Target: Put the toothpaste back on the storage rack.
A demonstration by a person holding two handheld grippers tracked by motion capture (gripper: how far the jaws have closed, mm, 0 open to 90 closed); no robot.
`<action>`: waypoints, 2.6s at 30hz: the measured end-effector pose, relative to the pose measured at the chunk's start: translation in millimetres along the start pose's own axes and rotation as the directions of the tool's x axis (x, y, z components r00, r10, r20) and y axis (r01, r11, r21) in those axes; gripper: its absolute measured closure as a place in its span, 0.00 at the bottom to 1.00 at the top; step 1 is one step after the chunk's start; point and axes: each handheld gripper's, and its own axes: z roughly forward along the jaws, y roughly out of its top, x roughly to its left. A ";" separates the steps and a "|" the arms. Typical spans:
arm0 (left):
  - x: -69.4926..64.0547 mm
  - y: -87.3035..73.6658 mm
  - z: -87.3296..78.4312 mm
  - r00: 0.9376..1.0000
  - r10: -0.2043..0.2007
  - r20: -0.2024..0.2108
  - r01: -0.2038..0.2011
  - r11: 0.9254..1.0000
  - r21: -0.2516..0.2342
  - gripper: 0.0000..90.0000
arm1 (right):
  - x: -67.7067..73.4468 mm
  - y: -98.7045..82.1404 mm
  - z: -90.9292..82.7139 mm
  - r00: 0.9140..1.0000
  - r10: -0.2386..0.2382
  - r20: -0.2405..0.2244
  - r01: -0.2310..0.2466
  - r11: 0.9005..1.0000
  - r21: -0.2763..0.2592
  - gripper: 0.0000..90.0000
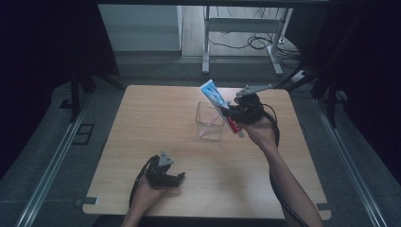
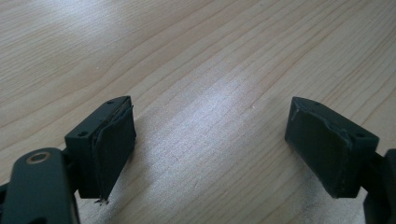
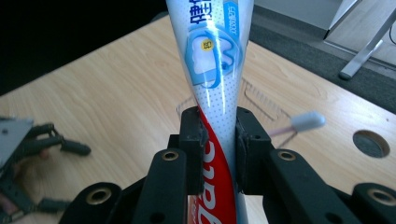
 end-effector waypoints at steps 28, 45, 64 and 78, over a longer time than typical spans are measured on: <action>0.0 -0.1 0.0 1.000 0.000 -0.001 0.000 1.000 -0.001 0.18 | -11.1 27.7 63.9 0.998 0.039 0.056 -0.034 0.995 -0.092 0.83; 0.3 -0.1 -0.5 1.000 0.005 0.000 -0.005 1.000 0.006 0.18 | -16.8 25.9 87.6 0.995 0.053 0.084 -0.045 0.994 -0.104 0.83; 0.2 -0.1 -0.3 1.000 0.004 0.000 -0.004 1.000 0.005 0.18 | -20.4 16.1 100.3 0.992 0.063 0.112 -0.050 0.992 -0.115 0.83; 0.2 -0.1 -0.3 1.000 0.004 0.001 -0.004 1.000 0.005 0.18 | -22.1 5.6 110.9 0.990 0.067 0.124 -0.055 0.993 -0.101 0.83</action>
